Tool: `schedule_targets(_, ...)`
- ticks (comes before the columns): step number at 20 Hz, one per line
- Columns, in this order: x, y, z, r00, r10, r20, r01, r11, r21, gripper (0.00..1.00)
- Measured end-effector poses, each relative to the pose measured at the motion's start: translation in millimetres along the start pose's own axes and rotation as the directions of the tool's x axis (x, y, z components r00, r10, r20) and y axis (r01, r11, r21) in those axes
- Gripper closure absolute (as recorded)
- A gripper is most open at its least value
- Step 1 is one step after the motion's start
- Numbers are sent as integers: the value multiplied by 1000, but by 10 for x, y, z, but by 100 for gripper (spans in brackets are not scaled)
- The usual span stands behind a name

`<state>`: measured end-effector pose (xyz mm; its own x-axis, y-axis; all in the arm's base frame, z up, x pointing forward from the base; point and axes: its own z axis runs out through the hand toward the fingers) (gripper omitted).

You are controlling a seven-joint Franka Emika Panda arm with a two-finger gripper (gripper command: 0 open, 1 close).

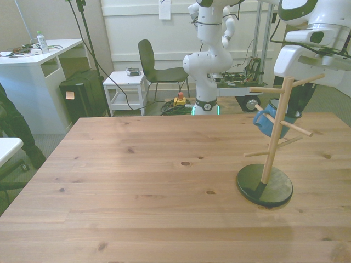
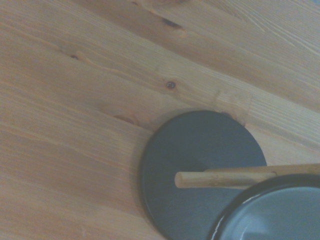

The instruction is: Hang the mug

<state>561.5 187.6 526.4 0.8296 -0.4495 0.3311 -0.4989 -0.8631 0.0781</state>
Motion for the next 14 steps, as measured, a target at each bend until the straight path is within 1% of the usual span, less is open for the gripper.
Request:
schedule_targets(5, 2, 70, -58, 1000, 12, -9, -12, 1000, 3, 0)
schedule_targets(9, -76, 151, -140, 999, 31, -20, -31, 999, 17, 0)
schedule_targets(11, -205, 239, -172, 999, 39, -26, -38, 999, 36, 0)
schedule_targets(14, -542, 439, -196, 997, 72, -14, -71, 994, 83, 0)
